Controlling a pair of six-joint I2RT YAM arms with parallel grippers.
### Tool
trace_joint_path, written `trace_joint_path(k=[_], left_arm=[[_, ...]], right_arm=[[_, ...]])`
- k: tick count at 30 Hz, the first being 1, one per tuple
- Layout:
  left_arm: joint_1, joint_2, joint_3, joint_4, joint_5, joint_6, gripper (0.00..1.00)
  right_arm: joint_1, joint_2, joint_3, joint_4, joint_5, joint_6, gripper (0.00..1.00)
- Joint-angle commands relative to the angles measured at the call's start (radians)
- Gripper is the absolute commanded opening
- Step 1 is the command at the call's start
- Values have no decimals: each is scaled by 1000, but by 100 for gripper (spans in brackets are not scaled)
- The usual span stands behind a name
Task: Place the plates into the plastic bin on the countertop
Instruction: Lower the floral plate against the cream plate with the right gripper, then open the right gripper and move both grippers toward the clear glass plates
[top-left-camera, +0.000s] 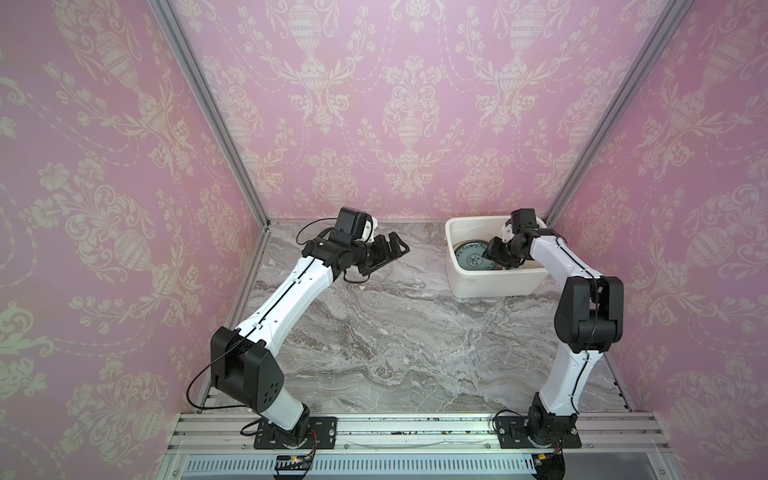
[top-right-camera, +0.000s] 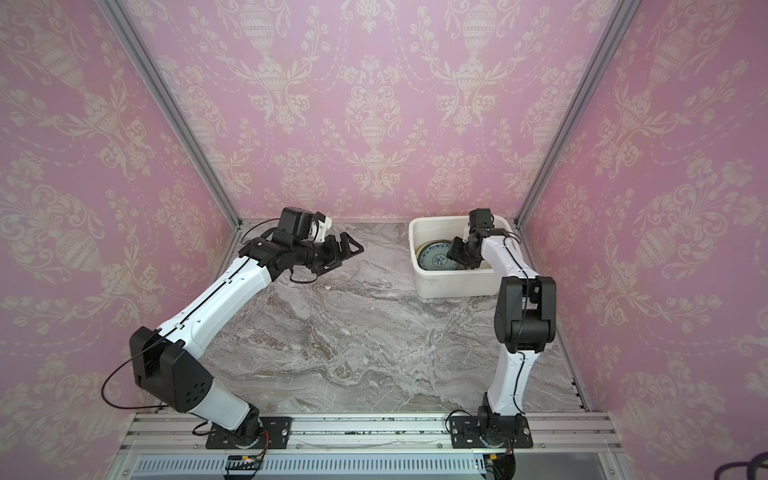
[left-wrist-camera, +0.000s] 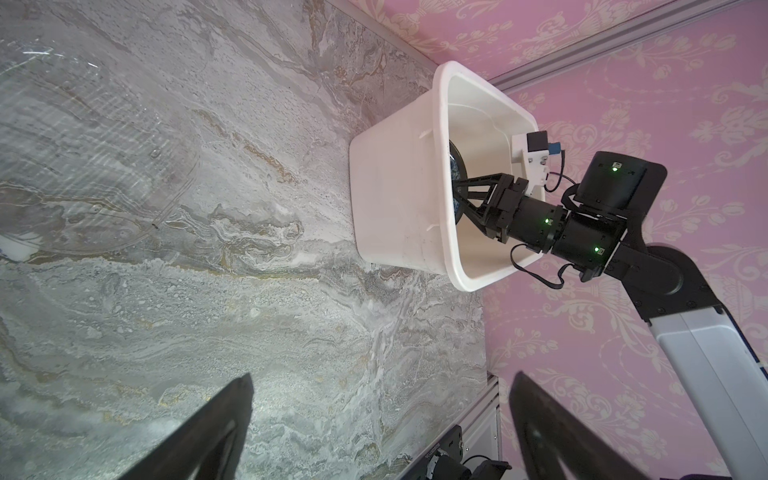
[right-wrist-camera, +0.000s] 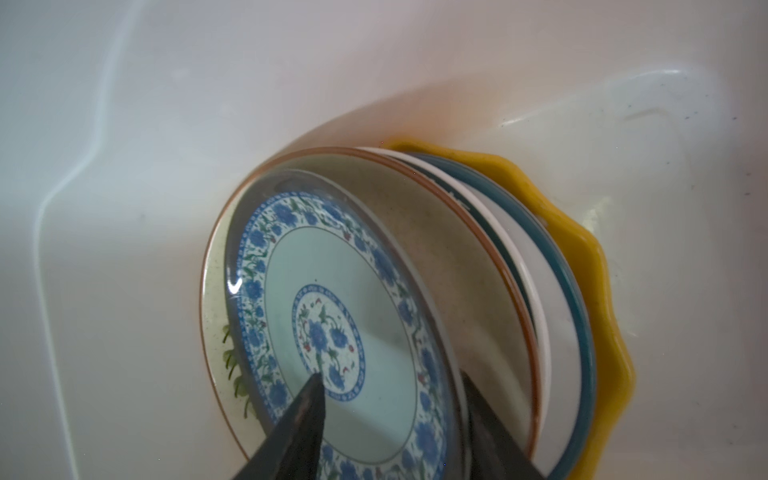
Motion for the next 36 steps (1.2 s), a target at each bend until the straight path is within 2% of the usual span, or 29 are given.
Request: trace_joint_path(k=[1,9,16,22,28,31,36], left_arm=[[7,19,23,9,-15,11,97],[7,27,27,4,-16,8,97],[7,15,25,-15,-29,16,96],[13,-28,12,-57,-71,29,96],[34,-114,-12,-151,-189,53,96],[49,-180,-46,-195,-265,64,97],[91,-310,-174,-197,-348,54,98]], right_arm=[[22,27,41,-51,55,-60,53],[29,34,82,-91,163,-73,65],[28,-14,128,-119,180,-84,74],[29,-213,48,-11,88,-20,77],[39,-449,-94,120,-133,67,75],[85,-565,-171,163,-214,98,73],[227,-728,-276,184,-194,132,72]])
